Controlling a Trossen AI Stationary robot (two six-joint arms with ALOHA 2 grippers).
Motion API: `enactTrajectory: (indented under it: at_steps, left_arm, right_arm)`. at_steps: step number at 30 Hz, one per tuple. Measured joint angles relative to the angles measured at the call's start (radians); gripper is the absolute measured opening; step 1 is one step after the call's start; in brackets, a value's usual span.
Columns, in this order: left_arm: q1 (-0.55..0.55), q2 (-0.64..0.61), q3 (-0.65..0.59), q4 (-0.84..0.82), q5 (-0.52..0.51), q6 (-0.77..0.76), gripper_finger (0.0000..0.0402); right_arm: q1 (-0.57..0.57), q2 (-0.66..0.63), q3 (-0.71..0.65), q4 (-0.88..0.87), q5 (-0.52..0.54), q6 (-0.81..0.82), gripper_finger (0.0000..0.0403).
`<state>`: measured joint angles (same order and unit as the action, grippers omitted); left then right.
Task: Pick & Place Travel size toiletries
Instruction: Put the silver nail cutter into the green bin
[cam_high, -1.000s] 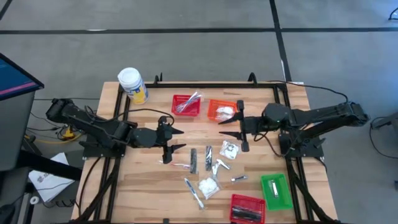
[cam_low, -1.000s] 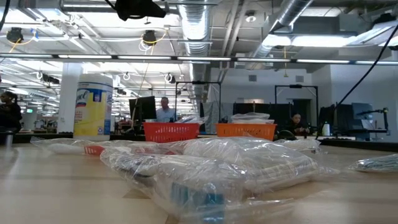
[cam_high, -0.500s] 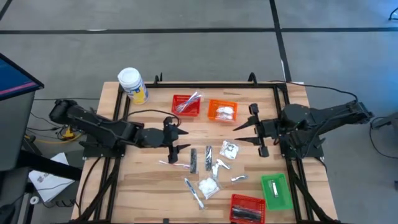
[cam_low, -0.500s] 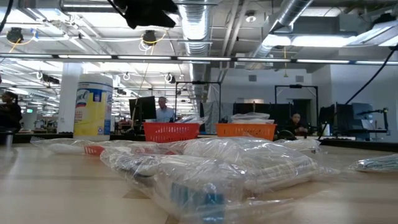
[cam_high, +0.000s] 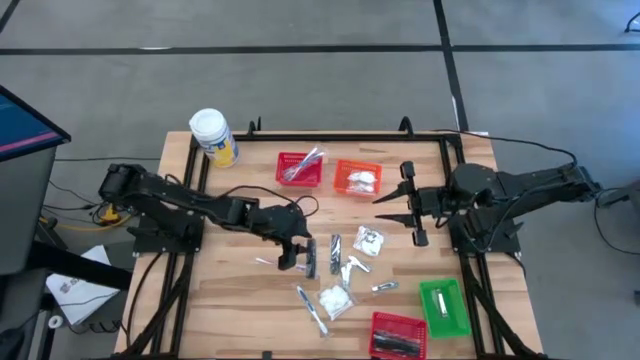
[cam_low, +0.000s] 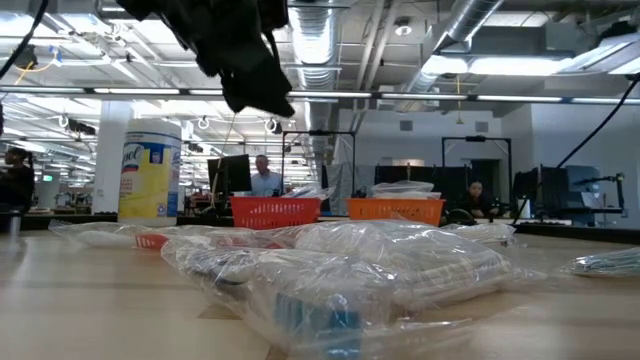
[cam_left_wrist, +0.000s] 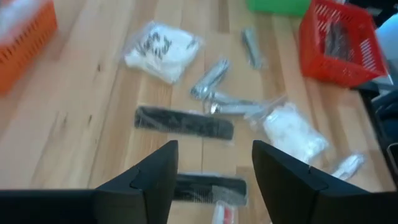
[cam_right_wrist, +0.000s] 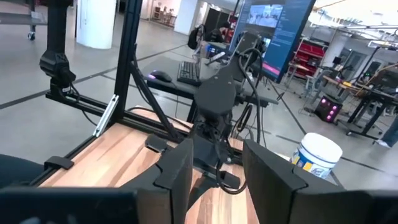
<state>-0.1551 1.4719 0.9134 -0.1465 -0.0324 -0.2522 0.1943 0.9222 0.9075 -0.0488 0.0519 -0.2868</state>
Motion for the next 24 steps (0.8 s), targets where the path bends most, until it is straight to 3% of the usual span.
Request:
enactTrajectory:
  at_steps: [7,24]
  left_arm:
    - [0.019,0.031,0.000,0.000,0.066,0.000,0.0172]
    - [0.005,0.018,0.000,-0.009,0.093,0.000,0.0119]
  right_arm:
    - [-0.022,0.044,-0.001,0.002,0.000,0.015,0.0134]
    - [-0.082,0.053,0.000,-0.015,0.000,0.026,0.0137]
